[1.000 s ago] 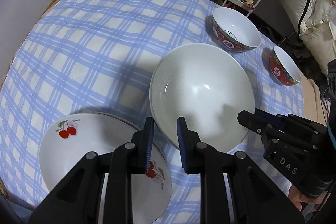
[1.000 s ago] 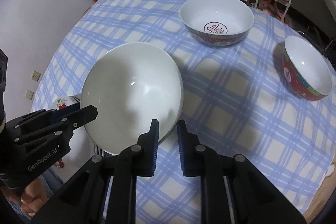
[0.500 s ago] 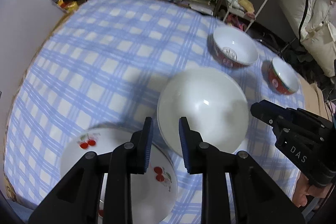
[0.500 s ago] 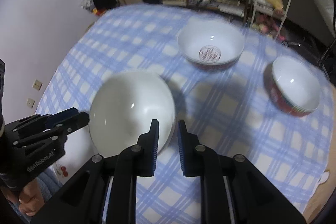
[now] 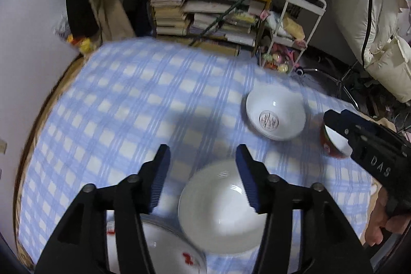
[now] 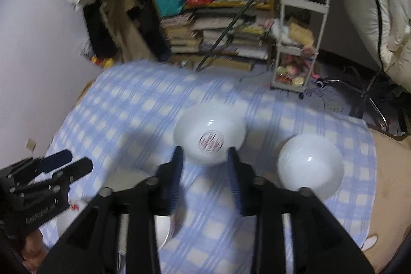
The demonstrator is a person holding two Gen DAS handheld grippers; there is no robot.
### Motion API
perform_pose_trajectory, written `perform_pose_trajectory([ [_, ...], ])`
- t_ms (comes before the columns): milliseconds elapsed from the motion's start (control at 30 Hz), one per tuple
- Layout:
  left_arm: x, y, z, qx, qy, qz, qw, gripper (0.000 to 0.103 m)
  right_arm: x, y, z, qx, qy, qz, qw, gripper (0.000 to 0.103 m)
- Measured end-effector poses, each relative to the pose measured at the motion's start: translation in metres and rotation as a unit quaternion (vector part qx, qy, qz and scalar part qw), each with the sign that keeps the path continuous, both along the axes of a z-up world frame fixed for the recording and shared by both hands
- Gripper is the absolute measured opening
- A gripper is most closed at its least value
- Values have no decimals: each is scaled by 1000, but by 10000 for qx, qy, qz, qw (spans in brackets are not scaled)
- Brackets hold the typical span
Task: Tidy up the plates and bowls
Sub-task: 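Grasp the rim of the red-stamped white bowl with both grippers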
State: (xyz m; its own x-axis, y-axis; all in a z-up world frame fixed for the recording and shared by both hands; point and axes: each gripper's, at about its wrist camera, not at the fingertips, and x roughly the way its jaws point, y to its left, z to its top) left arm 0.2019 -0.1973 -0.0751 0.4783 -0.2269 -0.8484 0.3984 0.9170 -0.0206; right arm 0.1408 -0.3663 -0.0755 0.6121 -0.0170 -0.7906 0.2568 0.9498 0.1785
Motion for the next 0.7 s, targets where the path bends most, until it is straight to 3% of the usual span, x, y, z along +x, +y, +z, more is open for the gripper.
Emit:
perform_pose_trajectory([
  [33, 4, -4, 0, -12, -29, -15, 10000, 69, 4, -8, 1, 26, -89, -169, 9998, 48],
  [100, 13, -12, 0, -77, -45, -48, 9999, 82, 10, -20, 1, 30, -213, -414, 9989, 64],
  [267, 39, -39, -17, 151, 99, -110, 9998, 84, 28, -44, -9, -94, -322, -761, 9965, 76],
  [433, 49, -62, -34, 302, 204, -298, 9989, 84, 42, -56, -25, 157, -273, -809, 9962, 76],
  [567, 54, -74, -44, 450, 138, -352, 9983, 84, 53, -56, -43, 161, -53, -655, 9977, 76],
  [700, 64, -81, -58, 427, 344, -275, 9981, 84, 60, -57, -63, 214, 188, -571, 9980, 76],
])
